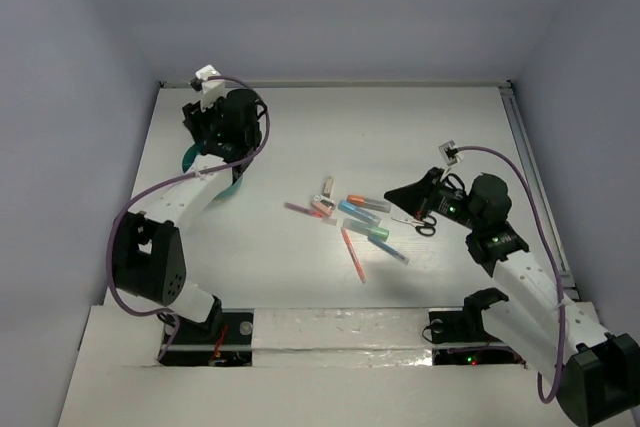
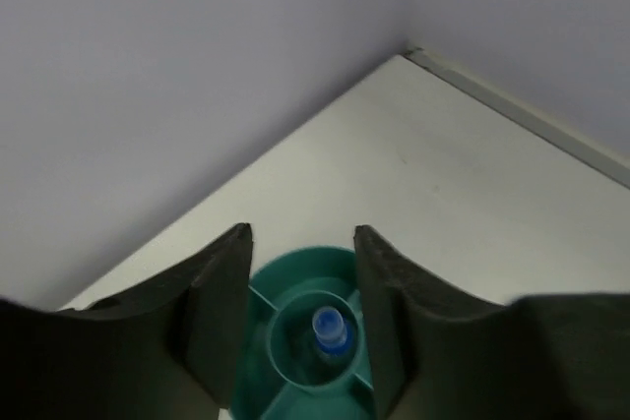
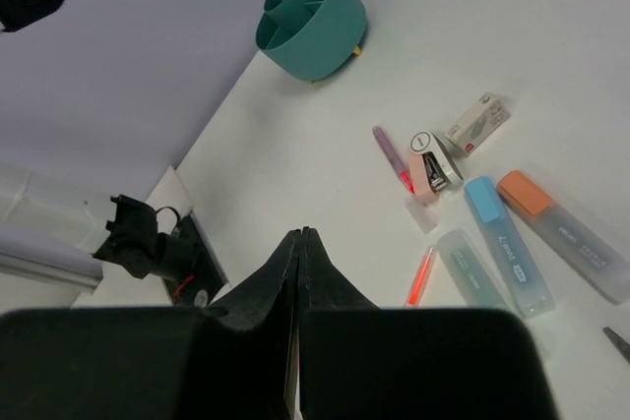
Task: Sort the stationery into containers
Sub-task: Pick up the stationery from the center of the board.
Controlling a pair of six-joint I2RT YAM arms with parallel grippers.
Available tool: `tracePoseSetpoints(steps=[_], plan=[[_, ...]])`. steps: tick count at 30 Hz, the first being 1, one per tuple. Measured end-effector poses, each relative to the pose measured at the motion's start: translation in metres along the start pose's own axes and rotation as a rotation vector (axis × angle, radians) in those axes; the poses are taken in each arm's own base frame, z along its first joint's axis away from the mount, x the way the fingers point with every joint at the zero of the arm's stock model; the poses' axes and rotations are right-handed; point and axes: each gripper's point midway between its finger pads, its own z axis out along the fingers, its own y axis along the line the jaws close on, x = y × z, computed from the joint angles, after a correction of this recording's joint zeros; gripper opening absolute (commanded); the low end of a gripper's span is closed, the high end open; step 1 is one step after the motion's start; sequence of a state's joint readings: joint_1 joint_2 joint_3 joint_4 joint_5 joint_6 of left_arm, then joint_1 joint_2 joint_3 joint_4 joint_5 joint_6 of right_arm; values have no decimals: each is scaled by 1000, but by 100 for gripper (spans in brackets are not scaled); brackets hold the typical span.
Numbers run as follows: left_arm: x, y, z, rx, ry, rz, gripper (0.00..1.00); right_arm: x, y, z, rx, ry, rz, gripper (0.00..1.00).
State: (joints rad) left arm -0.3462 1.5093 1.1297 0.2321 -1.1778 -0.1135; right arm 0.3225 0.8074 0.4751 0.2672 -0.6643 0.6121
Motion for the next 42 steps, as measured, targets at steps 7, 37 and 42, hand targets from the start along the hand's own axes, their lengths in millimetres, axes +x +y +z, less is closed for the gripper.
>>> tracePoseSetpoints(steps=[7,37,42], plan=[[-31,-57,-68,387,66,-108,0,11,-20,5,76,34,27,0],[-21,18,-278,1280,247,-464,35,64,-130,165,574,350,-58,55],[-33,38,-276,1293,227,-395,40,74,-160,182,668,393,-67,54]])
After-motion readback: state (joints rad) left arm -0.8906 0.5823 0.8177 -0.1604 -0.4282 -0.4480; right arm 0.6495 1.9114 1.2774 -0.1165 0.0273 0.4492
